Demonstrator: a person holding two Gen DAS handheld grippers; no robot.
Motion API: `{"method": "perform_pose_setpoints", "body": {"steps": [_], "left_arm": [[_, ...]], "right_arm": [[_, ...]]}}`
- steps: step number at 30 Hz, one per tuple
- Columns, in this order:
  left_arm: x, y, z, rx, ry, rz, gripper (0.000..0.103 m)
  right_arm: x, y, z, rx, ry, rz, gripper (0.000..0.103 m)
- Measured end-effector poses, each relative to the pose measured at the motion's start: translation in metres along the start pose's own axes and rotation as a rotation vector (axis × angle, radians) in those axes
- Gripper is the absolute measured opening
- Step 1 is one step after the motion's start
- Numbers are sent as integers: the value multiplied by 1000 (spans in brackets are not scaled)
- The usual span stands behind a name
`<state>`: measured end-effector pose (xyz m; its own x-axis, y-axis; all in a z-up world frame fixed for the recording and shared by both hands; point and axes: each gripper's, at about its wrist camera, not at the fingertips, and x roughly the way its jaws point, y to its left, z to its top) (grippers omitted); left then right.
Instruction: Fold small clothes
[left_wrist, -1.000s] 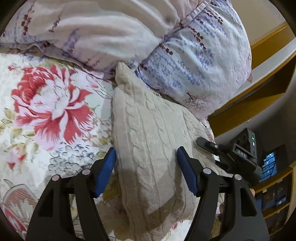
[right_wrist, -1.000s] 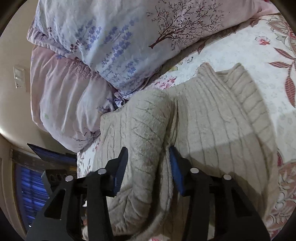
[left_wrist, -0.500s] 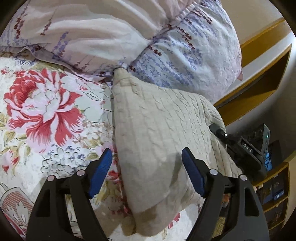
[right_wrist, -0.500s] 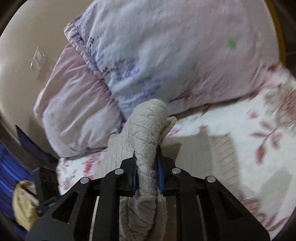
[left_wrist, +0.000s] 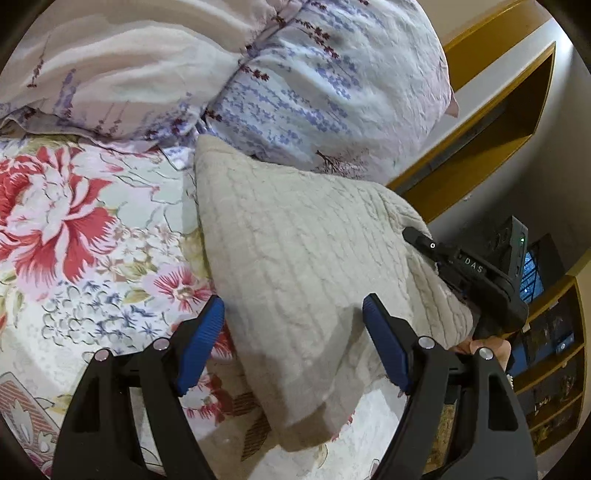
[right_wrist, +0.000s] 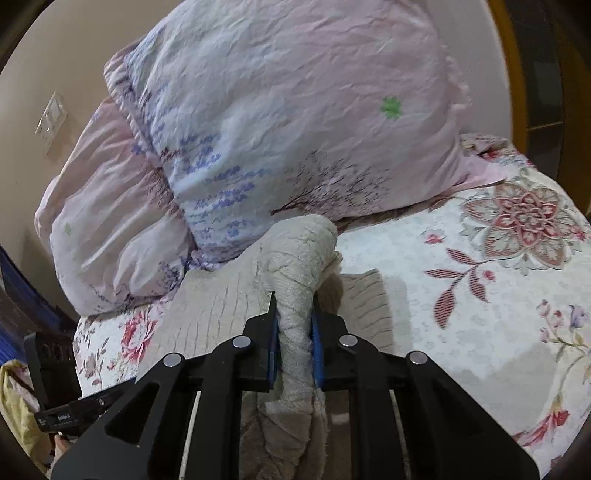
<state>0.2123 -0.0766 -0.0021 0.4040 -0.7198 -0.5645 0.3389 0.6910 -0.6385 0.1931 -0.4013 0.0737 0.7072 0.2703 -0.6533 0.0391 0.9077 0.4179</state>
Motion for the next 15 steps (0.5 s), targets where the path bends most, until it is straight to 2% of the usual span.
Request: {"method": "perform_pose_setpoints", "body": {"steps": [2, 6, 9, 12, 13, 14, 15], "left_arm": [[3, -1, -1, 6, 9, 1, 77], [7, -3, -2, 9, 26, -3, 77], [9, -3, -3, 6, 34, -13, 77], [8, -2, -3, -6, 36, -12, 77], [7, -3, -3, -10, 36, -11, 77], [6, -4, -3, -22, 35, -14, 77], [4, -5, -3, -31, 35, -21, 77]], "right_arm": [[2, -10, -1, 26, 4, -38, 14], [28, -33, -13, 65, 113, -130, 15], [29, -41, -14, 111, 121, -110, 20], [13, -49, -12, 176, 114, -78, 41], [4, -51, -12, 196, 103, -55, 51], [-3, -52, -12, 208, 96, -40, 57], [-13, -54, -14, 224, 88, -14, 59]]}}
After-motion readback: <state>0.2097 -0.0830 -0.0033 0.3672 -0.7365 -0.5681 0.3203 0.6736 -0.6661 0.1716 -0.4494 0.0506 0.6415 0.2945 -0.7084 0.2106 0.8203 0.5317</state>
